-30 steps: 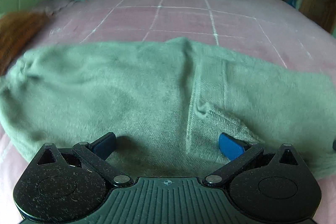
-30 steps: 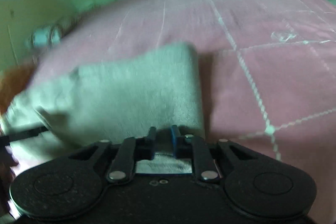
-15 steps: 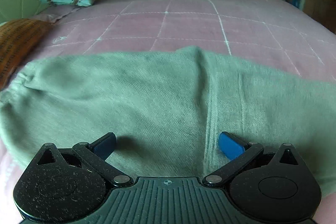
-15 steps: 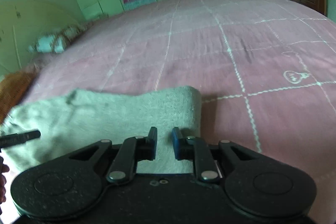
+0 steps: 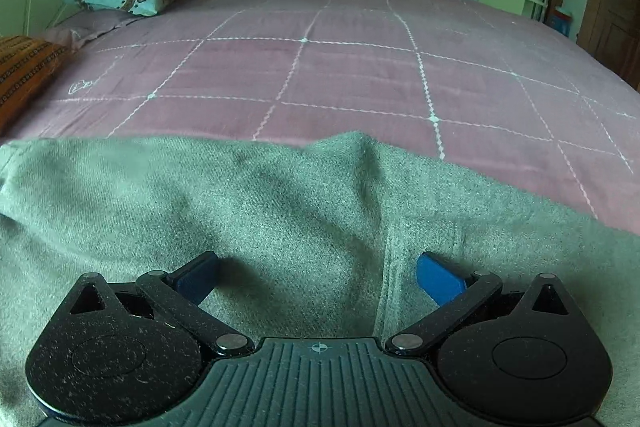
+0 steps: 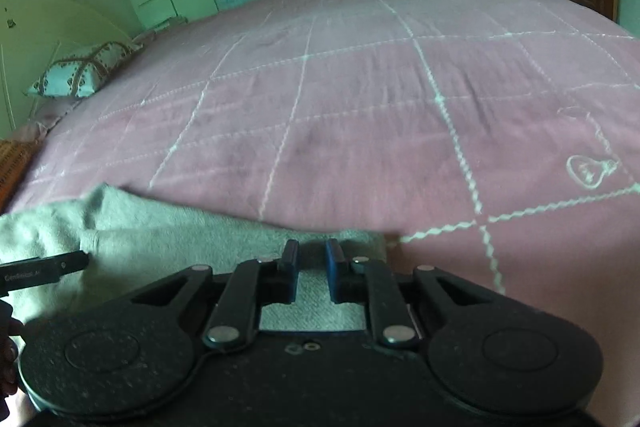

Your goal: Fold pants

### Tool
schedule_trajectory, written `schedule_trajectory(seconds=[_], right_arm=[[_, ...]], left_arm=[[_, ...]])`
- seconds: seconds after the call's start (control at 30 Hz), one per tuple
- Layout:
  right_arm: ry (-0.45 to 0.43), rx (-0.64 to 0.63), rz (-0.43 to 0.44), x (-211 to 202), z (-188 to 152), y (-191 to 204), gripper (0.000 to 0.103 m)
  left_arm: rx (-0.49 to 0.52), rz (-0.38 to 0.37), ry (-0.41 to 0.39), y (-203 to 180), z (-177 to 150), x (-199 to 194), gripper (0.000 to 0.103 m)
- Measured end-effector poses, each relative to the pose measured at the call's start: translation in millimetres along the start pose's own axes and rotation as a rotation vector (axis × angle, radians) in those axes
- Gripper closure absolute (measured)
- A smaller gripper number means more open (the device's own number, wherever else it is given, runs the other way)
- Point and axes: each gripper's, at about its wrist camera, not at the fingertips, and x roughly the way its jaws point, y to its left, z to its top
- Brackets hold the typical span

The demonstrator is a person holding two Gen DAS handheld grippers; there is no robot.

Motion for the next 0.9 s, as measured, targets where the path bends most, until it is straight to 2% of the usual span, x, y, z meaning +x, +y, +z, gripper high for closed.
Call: schedule_trajectory(seconds=[0.1,0.17,0.33,0.4,0.47,0.53,0.63,0.67,0.77,0.83,0.9], right_arm=[[-0.022,0.004,0.013,-13,1,3,0.09],[-0.061,0.03,0.039,-28,1,1,0.084],[-0.073,0.05,0.064,-61,-15,1,0.083],[-0.071,0.05,0.074,-70,-24,3,0.082],[-0.062,0.055,0.077,-76,-32,7,0.082],[-0.054,0.063,0.087,-80,-38,13,0.082],[-0.045,0.068,0.104,-85,-47,27,0.08],[-0.044,0.064,0.108,-86,-50,33,0.079],[-0.023,0.039,0.118,-85,-58,53,0.078],[-0.005,0.018,0.12,-82,-63,65,0.078],[-0.002,0.005,0.119,-82,-64,76,0.077]], left_arm=[[0.008,-0.012,0.012,4,2,-11,0.0],[0.061,-0.003,-0.008,6,0,-27,0.0],[0.244,-0.015,-0.098,23,-26,-86,0.0],[0.237,-0.004,-0.117,47,-36,-106,0.0],[0.152,-0.006,-0.116,85,-43,-121,0.0],[0.043,0.034,-0.114,128,-52,-131,0.0],[-0.127,0.066,-0.064,191,-60,-124,0.0],[-0.19,0.05,-0.054,211,-62,-117,0.0],[-0.376,-0.076,-0.007,261,-66,-83,0.0],[-0.424,-0.154,-0.02,280,-64,-62,0.0],[-0.419,-0.216,-0.042,289,-58,-44,0.0]])
